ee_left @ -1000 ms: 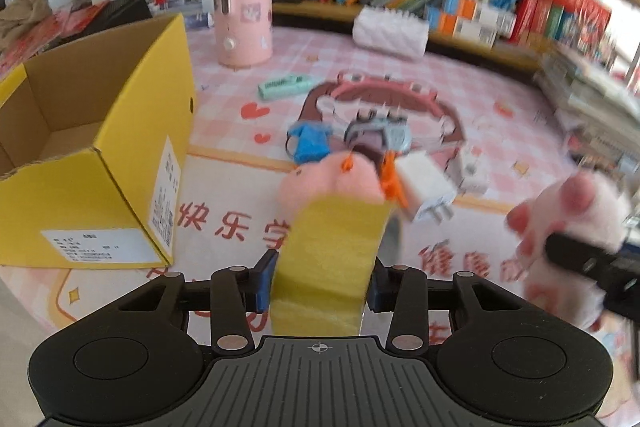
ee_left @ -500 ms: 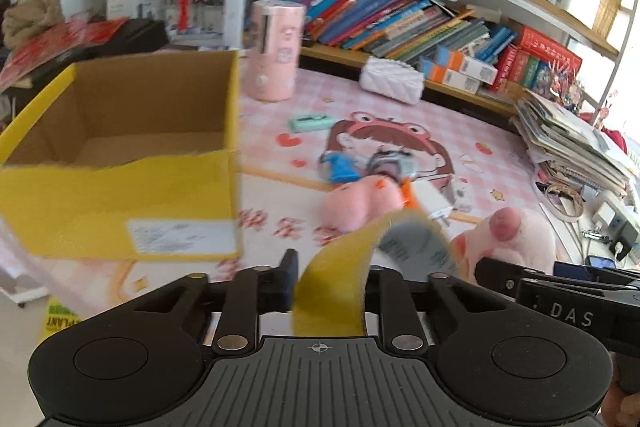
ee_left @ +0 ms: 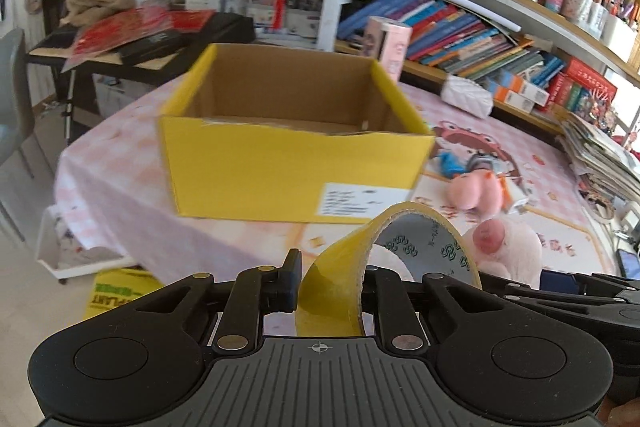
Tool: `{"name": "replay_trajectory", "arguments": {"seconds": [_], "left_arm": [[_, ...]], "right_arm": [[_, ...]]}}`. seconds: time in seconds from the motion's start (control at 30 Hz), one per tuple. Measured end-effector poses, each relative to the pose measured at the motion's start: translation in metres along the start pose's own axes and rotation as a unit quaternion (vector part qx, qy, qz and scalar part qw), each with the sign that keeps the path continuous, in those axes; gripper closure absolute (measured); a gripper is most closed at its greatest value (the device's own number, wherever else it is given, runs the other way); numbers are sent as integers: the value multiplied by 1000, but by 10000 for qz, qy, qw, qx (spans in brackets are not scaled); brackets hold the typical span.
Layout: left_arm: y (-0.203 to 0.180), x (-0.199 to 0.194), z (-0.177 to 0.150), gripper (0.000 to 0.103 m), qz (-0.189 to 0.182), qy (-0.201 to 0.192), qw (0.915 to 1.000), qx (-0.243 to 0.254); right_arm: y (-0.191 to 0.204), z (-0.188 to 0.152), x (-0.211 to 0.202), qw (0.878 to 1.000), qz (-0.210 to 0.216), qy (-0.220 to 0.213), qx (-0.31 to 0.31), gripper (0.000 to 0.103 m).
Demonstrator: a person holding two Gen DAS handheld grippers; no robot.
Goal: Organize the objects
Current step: 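Carry the tape roll and pink pig with both tools over the yellow box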
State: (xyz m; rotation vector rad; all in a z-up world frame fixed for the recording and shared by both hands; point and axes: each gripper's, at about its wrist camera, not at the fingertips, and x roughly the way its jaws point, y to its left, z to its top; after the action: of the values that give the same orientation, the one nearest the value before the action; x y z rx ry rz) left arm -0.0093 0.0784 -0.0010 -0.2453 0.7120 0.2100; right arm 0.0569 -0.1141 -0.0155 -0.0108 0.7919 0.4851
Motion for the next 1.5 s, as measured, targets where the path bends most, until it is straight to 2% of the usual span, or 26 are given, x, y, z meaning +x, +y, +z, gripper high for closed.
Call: {"name": "replay_trajectory", "arguments": {"seconds": [0.37,0.87,1.03,1.23,1.37,1.5], "left_arm": [[57,-28,-5,87,113,-206,9997,32],[71,-51,20,87,-78,-887,9959,180],[69,-48,37,87,-140,-1079,9940,137],[64,-35,61,87,-32,-1284,9916,145],[62,-18,79,87,116,-1363,9906,90],[58,6,97,87,259,-1338,9907,26]], "right_arm": [[66,-18,1,10000,72,-45,10,42],[93,-3,-16,9987,-77,-474,-169,42],[92,16,-19,9971,-75,-716,-253,42],[88,58,-15,9925,-60,-1172,-336,42],[84,93,1,9892,17,-1391,-452,42],[78,124,24,9878,97,-1432,-610,42]]}}
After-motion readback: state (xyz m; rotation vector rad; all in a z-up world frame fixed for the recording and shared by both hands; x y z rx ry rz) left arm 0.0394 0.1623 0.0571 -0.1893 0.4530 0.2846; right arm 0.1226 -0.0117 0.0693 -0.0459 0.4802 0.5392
